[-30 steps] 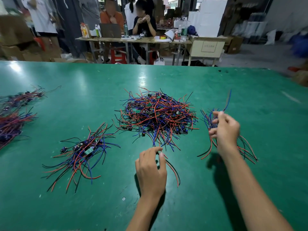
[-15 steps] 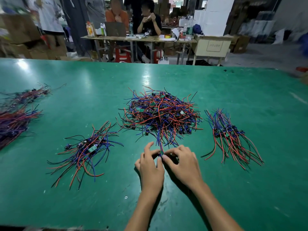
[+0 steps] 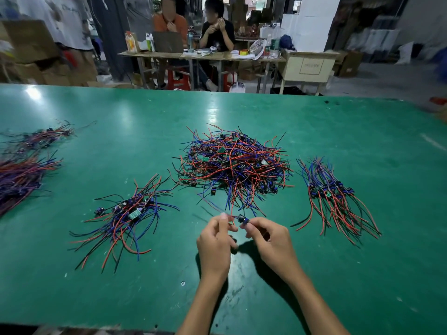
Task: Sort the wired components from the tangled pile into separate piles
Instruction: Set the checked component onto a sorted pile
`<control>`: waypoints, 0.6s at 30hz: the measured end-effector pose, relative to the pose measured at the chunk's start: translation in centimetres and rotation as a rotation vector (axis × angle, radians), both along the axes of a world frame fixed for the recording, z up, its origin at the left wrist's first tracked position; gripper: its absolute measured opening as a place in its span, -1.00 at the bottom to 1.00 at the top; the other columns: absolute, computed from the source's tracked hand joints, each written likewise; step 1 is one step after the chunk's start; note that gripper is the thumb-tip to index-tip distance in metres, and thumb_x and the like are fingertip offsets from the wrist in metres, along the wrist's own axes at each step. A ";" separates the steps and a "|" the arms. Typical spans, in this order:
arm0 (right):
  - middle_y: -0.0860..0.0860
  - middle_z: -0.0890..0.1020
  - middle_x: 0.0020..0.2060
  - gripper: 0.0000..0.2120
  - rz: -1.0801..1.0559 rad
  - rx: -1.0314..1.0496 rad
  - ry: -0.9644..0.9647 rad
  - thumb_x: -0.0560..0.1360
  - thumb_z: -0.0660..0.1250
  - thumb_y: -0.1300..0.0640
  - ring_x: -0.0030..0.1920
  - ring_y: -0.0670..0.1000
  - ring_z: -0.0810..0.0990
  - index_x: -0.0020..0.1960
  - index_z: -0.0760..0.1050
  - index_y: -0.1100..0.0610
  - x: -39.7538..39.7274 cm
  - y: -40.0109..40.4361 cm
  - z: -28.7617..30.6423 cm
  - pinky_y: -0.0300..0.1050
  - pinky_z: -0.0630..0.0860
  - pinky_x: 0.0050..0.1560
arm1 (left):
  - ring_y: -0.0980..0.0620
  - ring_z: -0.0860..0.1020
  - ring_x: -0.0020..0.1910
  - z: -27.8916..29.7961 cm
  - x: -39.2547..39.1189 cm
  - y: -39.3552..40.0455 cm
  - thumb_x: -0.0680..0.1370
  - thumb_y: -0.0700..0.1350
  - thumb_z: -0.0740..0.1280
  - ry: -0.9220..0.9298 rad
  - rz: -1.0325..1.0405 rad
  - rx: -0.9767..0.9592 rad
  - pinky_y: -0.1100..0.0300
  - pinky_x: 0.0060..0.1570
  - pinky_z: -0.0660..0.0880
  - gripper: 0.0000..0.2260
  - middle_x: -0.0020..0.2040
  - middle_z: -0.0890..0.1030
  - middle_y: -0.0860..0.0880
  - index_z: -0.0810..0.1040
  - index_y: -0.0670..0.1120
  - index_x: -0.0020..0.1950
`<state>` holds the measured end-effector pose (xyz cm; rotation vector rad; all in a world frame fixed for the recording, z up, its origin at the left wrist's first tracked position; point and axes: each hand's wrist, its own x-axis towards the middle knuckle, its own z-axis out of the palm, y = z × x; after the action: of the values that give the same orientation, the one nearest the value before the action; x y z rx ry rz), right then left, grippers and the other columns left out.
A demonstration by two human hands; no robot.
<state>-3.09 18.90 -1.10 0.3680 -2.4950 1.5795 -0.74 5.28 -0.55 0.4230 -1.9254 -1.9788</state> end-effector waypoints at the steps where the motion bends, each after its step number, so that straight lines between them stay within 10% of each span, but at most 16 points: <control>1: -0.09 0.67 -0.30 -0.87 0.020 -0.034 -0.035 0.60 0.39 0.07 -0.33 -0.03 0.58 -0.10 0.66 -0.08 0.0 0.1 0.1 -0.05 0.49 -0.22 | 0.05 0.58 -0.44 0.1 0.1 0.1 0.64 0.09 0.27 -0.002 -0.056 -0.023 0.23 -0.37 0.50 -0.76 -0.22 0.70 0.03 0.66 0.09 -0.13; 8: 0.03 0.67 -0.36 -0.88 0.238 -0.138 -0.344 0.63 0.36 0.08 -0.37 -0.11 0.54 0.07 0.67 0.02 -0.2 1.1 1.4 -0.25 0.43 -0.28 | 0.09 0.62 -0.24 0.4 0.0 -0.8 0.56 -0.15 0.44 0.089 -0.032 0.133 0.29 -0.16 0.52 -0.90 -0.19 0.72 -0.06 0.71 -0.14 -0.11; 18: 0.14 0.63 0.28 -0.50 0.384 -0.995 -0.693 0.43 0.29 0.22 0.04 -0.02 0.63 0.37 0.56 0.10 0.7 1.2 2.8 -0.09 0.44 0.08 | 0.00 0.71 -0.17 0.4 -0.3 -1.7 0.44 -0.10 0.48 0.094 -0.047 0.518 0.30 -0.14 0.59 -0.78 -0.12 0.74 -0.16 0.68 -0.19 0.01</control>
<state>-2.37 20.07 1.68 0.1468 -1.6122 3.2485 -1.06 3.56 -0.15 0.4038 -1.3607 -2.4737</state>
